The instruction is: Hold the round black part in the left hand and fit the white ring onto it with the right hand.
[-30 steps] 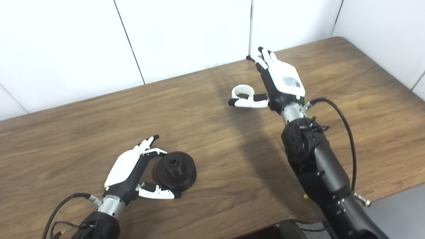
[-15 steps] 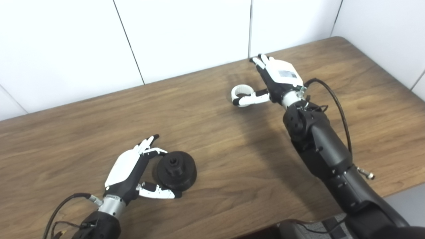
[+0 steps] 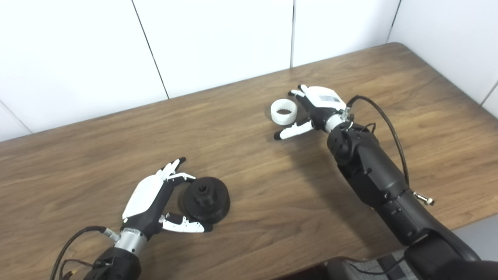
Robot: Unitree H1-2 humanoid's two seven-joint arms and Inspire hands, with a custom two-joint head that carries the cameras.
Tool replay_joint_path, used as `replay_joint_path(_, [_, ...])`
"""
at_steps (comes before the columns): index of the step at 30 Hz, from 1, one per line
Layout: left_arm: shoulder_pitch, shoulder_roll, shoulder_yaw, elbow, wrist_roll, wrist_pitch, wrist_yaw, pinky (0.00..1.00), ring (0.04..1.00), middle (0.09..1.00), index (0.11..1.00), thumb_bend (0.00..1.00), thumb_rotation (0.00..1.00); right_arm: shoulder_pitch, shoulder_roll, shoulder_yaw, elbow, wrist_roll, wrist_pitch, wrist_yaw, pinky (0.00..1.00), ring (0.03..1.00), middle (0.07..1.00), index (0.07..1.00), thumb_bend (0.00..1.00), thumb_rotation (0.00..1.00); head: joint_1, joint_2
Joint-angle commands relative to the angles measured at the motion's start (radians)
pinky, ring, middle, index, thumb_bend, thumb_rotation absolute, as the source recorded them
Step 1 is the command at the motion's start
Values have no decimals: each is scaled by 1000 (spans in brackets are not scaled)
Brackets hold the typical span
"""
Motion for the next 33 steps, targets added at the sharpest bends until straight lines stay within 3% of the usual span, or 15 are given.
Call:
replay_joint_path(1, [-23,6,11,-29,4,-16,6,1000,1000,1000,614,978,308,-48,-15,3,-12,1,-1,-20,887,1000,1000,912,1000,613,0,1])
replay_joint_path(6, [-21,4,14,-30,-4,-15,6,1000,1000,1000,613,984,309,-51,-15,18,-5,2,5,-15,925,1000,1000,901,1000,574,3,2])
replay_joint_path(16, [-17,1,21,-41,-5,-12,-6,1000,1000,1000,612,983,318,-59,-2,29,48,38,-23,-106,915,1000,1000,845,902,449,15,6])
replay_joint_path(21, [-20,2,26,-41,-5,-13,-10,1000,1000,1000,612,984,326,-62,2,35,68,48,-39,-174,888,972,1000,805,839,442,17,9])
replay_joint_path(26, [-21,3,28,-40,-3,-19,-9,1000,1000,1000,611,984,330,-58,19,17,82,78,-65,-264,901,926,950,715,750,332,16,11])
replay_joint_path(33, [-19,3,27,-42,-1,-16,-12,1000,1000,1000,611,980,334,-50,15,17,85,98,-82,-320,914,901,927,666,709,302,15,14])
